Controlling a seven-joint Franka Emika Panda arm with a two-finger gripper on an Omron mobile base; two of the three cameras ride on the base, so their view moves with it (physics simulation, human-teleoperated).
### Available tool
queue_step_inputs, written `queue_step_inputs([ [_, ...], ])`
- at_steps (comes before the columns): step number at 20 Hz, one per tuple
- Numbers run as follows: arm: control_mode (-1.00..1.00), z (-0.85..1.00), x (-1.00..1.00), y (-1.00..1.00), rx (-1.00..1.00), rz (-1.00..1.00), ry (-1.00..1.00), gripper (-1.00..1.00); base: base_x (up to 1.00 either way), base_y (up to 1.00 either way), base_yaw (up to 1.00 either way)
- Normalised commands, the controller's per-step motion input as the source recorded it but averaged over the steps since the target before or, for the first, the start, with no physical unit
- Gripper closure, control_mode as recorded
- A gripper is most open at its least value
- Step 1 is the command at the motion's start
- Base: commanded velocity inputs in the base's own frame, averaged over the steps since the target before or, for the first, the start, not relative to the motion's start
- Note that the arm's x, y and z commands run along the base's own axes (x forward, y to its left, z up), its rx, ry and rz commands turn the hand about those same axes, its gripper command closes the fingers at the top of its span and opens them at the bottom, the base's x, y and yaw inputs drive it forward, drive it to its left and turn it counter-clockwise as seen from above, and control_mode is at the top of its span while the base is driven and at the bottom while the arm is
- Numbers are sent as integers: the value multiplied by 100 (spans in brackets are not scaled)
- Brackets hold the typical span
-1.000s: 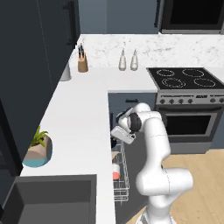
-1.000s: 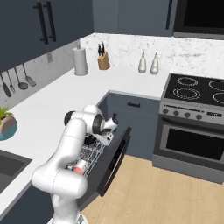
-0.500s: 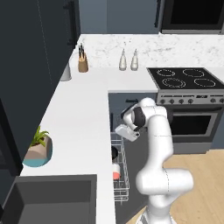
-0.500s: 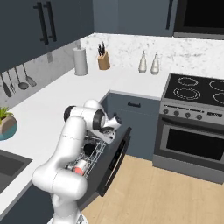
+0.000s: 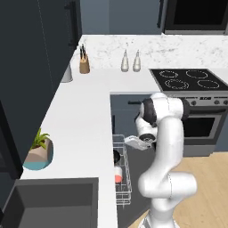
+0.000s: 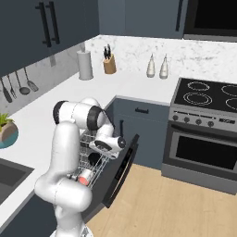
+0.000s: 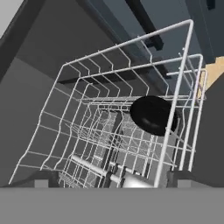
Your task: Pick up the cup and bowl from the counter, place them in the dishwasher, and close the dishwasher door.
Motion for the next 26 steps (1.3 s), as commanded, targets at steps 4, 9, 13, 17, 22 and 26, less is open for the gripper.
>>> queue_step_inputs([
  [4,-100,100,-73,-41,10,-8,3,-100,0,0,0],
  [9,-100,100,-50,-78,14,-4,5,-100,0,0,0],
  [13,-100,66,-37,-98,26,0,0,-100,0,0,0],
  [17,-100,27,-27,-84,35,0,0,-100,0,0,0],
  [22,-100,-1,-22,-73,19,2,-8,-100,0,0,0],
  [26,-100,-23,-2,-47,2,6,0,-100,0,0,0],
])
